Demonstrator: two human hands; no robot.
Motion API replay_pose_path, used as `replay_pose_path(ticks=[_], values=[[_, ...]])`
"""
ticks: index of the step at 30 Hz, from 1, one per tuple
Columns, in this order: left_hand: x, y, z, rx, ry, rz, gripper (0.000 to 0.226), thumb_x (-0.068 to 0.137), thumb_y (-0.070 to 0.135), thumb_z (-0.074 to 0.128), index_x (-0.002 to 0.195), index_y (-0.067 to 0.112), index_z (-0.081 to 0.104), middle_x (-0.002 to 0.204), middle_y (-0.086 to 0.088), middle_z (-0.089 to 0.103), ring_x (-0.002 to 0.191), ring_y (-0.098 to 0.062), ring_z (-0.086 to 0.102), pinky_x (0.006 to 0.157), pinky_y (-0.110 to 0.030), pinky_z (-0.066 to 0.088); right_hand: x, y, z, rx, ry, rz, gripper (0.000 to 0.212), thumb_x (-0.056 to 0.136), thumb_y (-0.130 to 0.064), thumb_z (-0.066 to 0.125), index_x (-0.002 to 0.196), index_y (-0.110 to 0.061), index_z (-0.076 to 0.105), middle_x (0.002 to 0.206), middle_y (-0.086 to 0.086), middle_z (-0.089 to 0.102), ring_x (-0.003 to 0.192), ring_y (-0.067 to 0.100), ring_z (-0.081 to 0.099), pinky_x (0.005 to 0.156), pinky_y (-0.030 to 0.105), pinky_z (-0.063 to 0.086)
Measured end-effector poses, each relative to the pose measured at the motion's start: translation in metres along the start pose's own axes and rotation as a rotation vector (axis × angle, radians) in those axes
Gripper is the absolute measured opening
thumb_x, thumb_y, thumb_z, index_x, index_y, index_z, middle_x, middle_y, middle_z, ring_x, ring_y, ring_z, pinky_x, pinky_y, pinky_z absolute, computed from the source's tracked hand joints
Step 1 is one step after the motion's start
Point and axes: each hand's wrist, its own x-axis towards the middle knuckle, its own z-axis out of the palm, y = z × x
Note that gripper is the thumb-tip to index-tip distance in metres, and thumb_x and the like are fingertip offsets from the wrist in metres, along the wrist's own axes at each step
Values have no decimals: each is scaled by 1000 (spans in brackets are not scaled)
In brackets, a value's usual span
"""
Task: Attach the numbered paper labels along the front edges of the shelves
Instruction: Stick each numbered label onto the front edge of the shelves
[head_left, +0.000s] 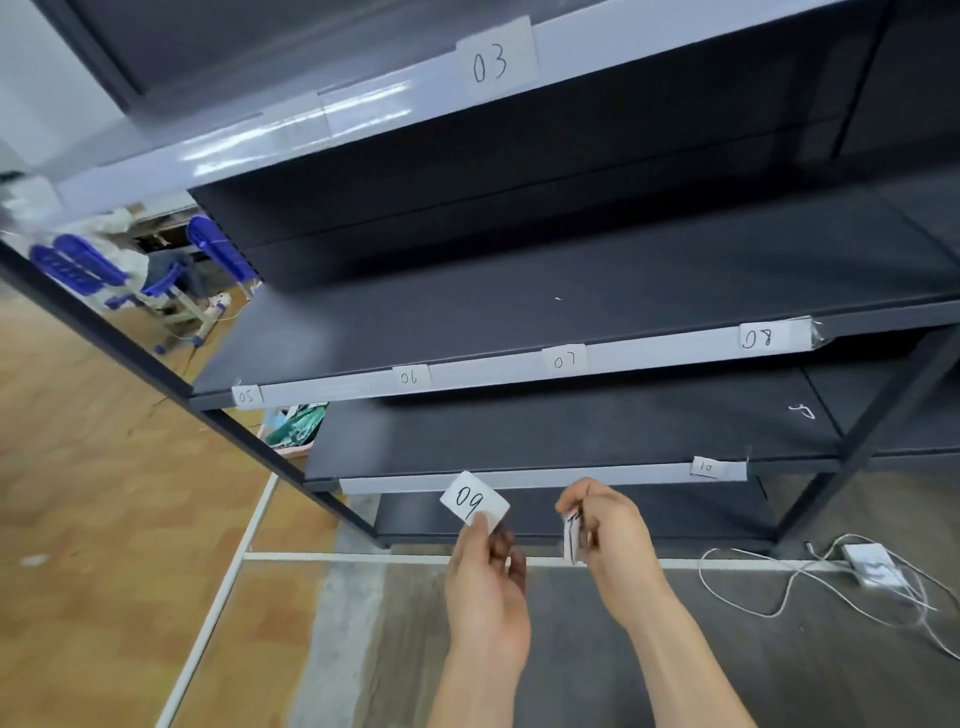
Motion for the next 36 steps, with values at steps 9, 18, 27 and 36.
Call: replay_pose_path(ticks=[9, 18, 27, 36], values=[[10, 14, -25, 229, -9, 110, 10, 93, 11, 59, 89, 17, 66, 76, 0, 60, 69, -13, 52, 71, -28, 39, 2, 15, 41, -337, -96, -66, 37, 84, -39, 63, 68, -9, 48, 59, -3, 40, 55, 12, 35, 55, 24, 29], [66, 76, -106, 493, 11, 206, 24, 93, 7, 56, 90, 21, 75, 73, 4, 67, 66, -8, 53, 60, -18, 41, 16, 63, 154, -634, -319, -157, 12, 84, -14, 64, 73, -19, 67, 70, 0, 69, 54, 5, 52, 46, 16, 36], [171, 165, -211, 534, -23, 86, 36, 90, 0, 58, 77, 29, 74, 59, 15, 67, 56, 7, 56, 57, -8, 40, 61, 129, 289, -881, -345, -22, 13, 87, -17, 63, 74, -15, 64, 62, -6, 63, 48, 6, 46, 42, 20, 40], [355, 162, -251, 572, -105, 38, 32, 96, 15, 51, 79, 31, 73, 70, 12, 71, 65, -3, 58, 71, -25, 46, 214, 177, 374, -1134, -273, -180, 9, 87, -25, 59, 80, -26, 64, 79, -18, 69, 61, 10, 59, 63, 28, 49]])
